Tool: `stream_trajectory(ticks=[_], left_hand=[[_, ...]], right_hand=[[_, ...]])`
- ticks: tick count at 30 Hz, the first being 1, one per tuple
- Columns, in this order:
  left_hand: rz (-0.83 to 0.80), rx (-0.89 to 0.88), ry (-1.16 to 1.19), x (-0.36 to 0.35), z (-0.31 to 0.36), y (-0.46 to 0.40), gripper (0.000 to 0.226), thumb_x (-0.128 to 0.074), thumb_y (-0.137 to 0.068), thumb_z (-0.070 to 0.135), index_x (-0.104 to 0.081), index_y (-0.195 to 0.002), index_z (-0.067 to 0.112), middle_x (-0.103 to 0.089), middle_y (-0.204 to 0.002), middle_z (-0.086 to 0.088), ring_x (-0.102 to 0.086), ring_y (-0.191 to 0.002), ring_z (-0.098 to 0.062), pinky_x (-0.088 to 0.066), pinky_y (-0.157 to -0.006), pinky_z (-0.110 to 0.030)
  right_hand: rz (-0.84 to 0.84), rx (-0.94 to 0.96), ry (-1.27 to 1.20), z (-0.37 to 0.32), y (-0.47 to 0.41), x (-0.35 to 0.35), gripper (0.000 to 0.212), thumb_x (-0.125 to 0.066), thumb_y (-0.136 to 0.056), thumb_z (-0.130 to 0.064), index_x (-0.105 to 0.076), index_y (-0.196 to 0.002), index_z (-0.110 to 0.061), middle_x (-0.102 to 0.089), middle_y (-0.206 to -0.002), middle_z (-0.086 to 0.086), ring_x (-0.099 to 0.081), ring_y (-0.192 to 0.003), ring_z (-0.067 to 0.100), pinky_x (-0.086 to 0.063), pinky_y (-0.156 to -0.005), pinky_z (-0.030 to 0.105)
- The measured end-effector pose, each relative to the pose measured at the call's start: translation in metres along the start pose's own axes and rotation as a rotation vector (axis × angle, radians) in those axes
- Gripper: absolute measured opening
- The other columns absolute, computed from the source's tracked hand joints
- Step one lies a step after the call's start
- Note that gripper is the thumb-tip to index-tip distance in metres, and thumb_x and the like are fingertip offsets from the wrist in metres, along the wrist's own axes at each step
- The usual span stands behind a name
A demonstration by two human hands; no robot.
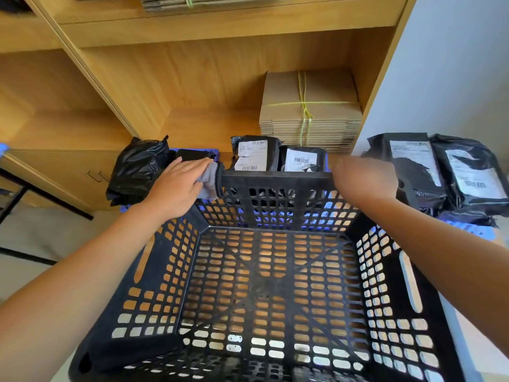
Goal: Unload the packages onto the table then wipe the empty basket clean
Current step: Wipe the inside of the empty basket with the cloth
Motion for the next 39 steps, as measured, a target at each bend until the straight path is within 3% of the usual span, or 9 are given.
stream_trajectory(ticks=[5,10,17,26,31,34,35,37,39], left_hand=[[0.068,-0.015,-0.011,-0.004,0.036,-0.005,0.055,-0.039,-0.103,0.014,-0.027,-0.156,0.018,-0.03,-0.16,0.003,-0.026,-0.147,-0.015,-0.004,-0.124,-0.035],[0.135,-0.049,-0.052,-0.016,0.113,-0.019,0.056,-0.035,-0.104,0.022,-0.019,-0.158,0.02,-0.022,-0.163,0.007,-0.019,-0.149,-0.012,0.0,-0.124,-0.037],[0.139,-0.045,-0.101,-0.027,0.167,-0.028,0.063,-0.04,-0.101,0.021,-0.014,-0.158,0.019,-0.017,-0.164,0.007,-0.017,-0.15,-0.014,0.003,-0.123,-0.038],[0.205,-0.016,0.001,-0.038,0.224,-0.036,0.057,-0.044,-0.097,0.025,-0.034,-0.153,0.017,-0.038,-0.156,0.005,-0.031,-0.143,-0.016,-0.002,-0.123,-0.039],[0.101,-0.103,0.101,-0.033,0.214,-0.045,0.061,-0.044,-0.098,0.017,-0.025,-0.156,0.02,-0.028,-0.161,0.007,-0.022,-0.147,-0.013,0.0,-0.123,-0.035],[-0.075,-0.088,0.511,-0.016,0.202,-0.041,0.064,-0.046,-0.093,0.005,-0.035,-0.153,0.022,-0.047,-0.15,-0.004,-0.043,-0.135,-0.02,-0.03,-0.114,-0.031],[-0.085,-0.053,0.651,-0.006,0.194,-0.038,0.063,-0.046,-0.093,0.002,-0.04,-0.151,0.024,-0.059,-0.136,-0.007,-0.059,-0.114,-0.019,-0.044,-0.096,-0.023],[-0.001,0.004,0.754,0.016,0.171,-0.028,0.058,-0.046,-0.094,0.003,-0.046,-0.147,0.027,-0.065,-0.125,-0.007,-0.064,-0.084,-0.019,-0.047,-0.069,-0.02],[0.119,0.054,0.688,0.034,0.137,-0.017,0.051,-0.048,-0.096,0.005,-0.05,-0.143,0.023,-0.056,-0.141,-0.002,-0.059,-0.107,-0.018,-0.046,-0.086,-0.027]], right_hand=[[-0.007,0.013,0.017,0.0,-0.001,-0.002,0.047,-0.041,-0.097,-0.027,-0.054,-0.054,-0.011,-0.04,-0.043,0.0,-0.033,-0.039,0.019,-0.018,-0.048,0.023],[0.008,0.027,0.008,-0.001,0.0,-0.001,0.05,-0.033,-0.096,-0.033,-0.05,-0.053,-0.014,-0.04,-0.044,0.0,-0.039,-0.041,0.023,-0.02,-0.047,0.024],[0.035,0.038,-0.064,0.0,0.0,0.002,0.043,-0.028,-0.102,-0.036,-0.053,-0.076,-0.011,-0.05,-0.057,0.006,-0.047,-0.053,0.032,-0.03,-0.052,0.033],[0.033,-0.02,-0.188,0.004,-0.002,0.007,0.043,-0.023,-0.093,-0.039,-0.056,-0.084,-0.012,-0.051,-0.063,0.007,-0.047,-0.06,0.033,-0.031,-0.055,0.035],[-0.063,0.019,-0.248,0.001,0.0,0.009,0.05,-0.028,-0.093,-0.054,-0.062,-0.101,-0.018,-0.069,-0.082,0.008,-0.063,-0.078,0.032,-0.051,-0.068,0.039],[-0.086,0.12,-0.376,-0.004,0.005,0.021,0.058,-0.037,-0.092,-0.059,-0.061,-0.124,-0.015,-0.067,-0.116,0.01,-0.059,-0.108,0.032,-0.047,-0.094,0.047],[-0.072,0.188,-0.347,-0.009,0.007,0.025,0.062,-0.039,-0.091,-0.059,-0.059,-0.128,-0.013,-0.063,-0.122,0.011,-0.054,-0.115,0.033,-0.041,-0.099,0.047],[-0.065,0.361,-0.213,-0.029,0.013,0.028,0.065,-0.042,-0.088,-0.058,-0.057,-0.131,-0.012,-0.059,-0.127,0.011,-0.049,-0.119,0.033,-0.033,-0.103,0.049],[-0.097,0.507,-0.124,-0.054,0.017,0.025,0.062,-0.048,-0.09,-0.053,-0.052,-0.137,-0.013,-0.055,-0.133,0.012,-0.047,-0.123,0.035,-0.032,-0.105,0.05]])
Point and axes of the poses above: each hand's wrist, its own y-axis away from the middle knuckle, its own x-axis out of the back of the hand, z = x × y, the point moved 7 cm from there along -y, towards the middle knuckle
